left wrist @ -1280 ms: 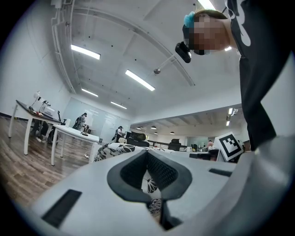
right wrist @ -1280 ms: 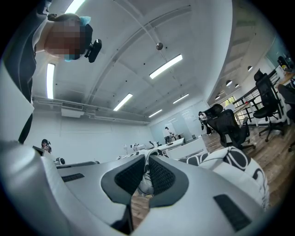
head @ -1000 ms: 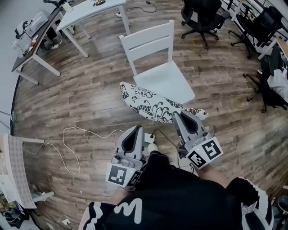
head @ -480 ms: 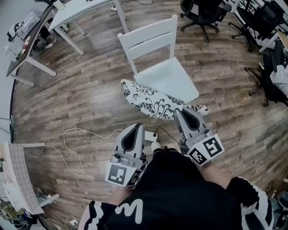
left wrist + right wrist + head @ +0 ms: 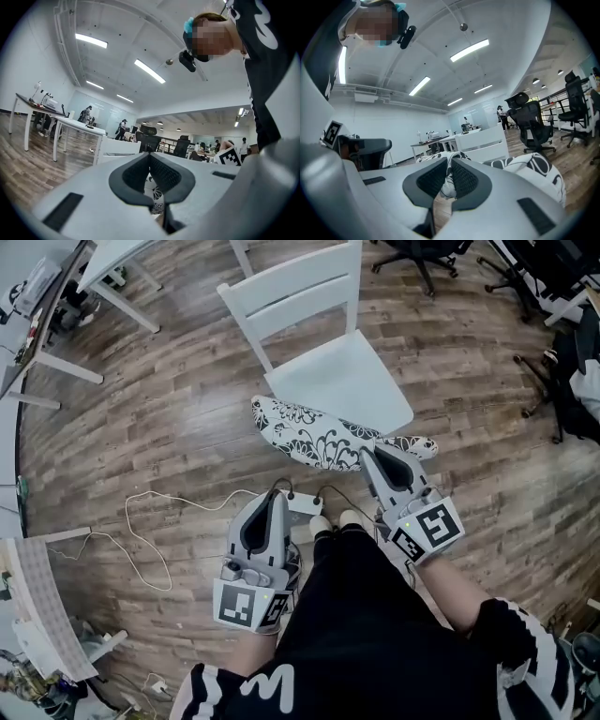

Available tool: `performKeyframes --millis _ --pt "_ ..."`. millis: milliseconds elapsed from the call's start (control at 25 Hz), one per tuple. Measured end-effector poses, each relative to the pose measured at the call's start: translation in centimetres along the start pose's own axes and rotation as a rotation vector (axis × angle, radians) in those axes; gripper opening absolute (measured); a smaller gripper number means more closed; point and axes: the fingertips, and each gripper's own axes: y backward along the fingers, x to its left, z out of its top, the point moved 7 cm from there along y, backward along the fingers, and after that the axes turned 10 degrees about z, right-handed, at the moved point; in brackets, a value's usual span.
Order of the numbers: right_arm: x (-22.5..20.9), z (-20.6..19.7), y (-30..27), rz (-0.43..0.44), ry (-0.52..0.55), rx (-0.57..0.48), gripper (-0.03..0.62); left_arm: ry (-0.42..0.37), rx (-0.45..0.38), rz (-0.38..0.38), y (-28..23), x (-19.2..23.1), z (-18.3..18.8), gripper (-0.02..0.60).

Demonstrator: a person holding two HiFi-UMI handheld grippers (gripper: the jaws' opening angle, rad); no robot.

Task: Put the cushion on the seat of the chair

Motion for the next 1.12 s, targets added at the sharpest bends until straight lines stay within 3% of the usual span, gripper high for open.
performKeyframes --millis 480,760,1120 --pt "-3.1 -9.8 -1.6 -0.002 0.164 0.182 0.035 0.023 0.082 0.035 -0.3 0.5 -4.6 0.006" --pt "-3.2 -14.7 -0.6 0.016 0.153 0.306 0.035 0.051 0.134 0.067 -0.4 0.9 -7.2 0.006" --pt "-4.5 -19.5 -0.4 -0.001 0.146 0.367 0.035 0.085 0.178 0.081 -0.2 1.6 -10.5 0.006"
